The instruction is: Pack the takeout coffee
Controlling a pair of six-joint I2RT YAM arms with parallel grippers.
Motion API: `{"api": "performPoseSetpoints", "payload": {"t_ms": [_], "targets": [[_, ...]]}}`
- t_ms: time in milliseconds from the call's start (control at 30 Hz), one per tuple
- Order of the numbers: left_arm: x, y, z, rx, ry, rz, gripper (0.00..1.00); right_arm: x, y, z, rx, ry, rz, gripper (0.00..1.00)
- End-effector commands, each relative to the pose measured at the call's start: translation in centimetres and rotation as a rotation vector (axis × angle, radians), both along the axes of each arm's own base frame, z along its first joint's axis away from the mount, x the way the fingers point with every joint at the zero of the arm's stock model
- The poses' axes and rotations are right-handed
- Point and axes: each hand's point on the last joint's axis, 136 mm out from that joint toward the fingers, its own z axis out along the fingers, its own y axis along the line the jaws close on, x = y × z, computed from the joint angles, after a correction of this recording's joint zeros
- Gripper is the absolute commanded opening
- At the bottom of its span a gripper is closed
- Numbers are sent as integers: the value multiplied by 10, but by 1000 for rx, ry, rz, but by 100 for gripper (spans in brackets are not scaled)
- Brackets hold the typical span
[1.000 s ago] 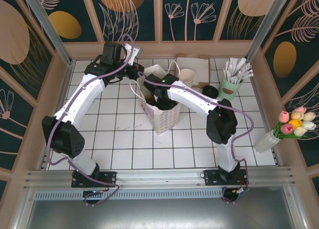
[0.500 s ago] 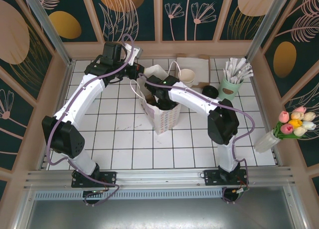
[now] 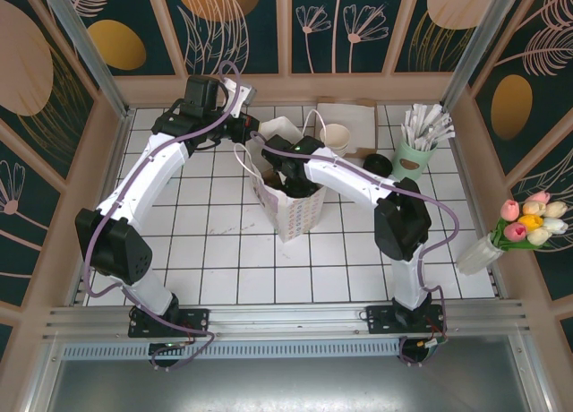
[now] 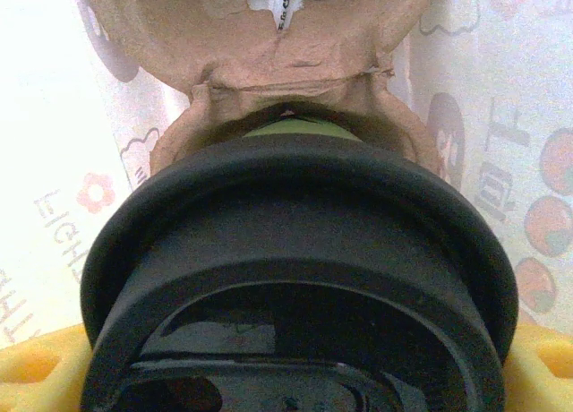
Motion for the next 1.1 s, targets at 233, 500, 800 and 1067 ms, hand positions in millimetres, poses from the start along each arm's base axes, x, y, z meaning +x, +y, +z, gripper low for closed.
{"api": "performPoseSetpoints", "payload": {"t_ms": [233,500,800,1067], "targets": [[-3,3,15,-10,-40,5,0,-6,-16,-22,-44,56,-2,47],[-3,2,15,-13,-38,5,0,-3,-13,-23,-28,46,-5,47],[-3,3,13,-10,-33,12,0,3,-10,-21,-12,20,-3,47],[-1,1,15,-19,-31,9,0,8,-4,-13,27,-21,10,46]]}}
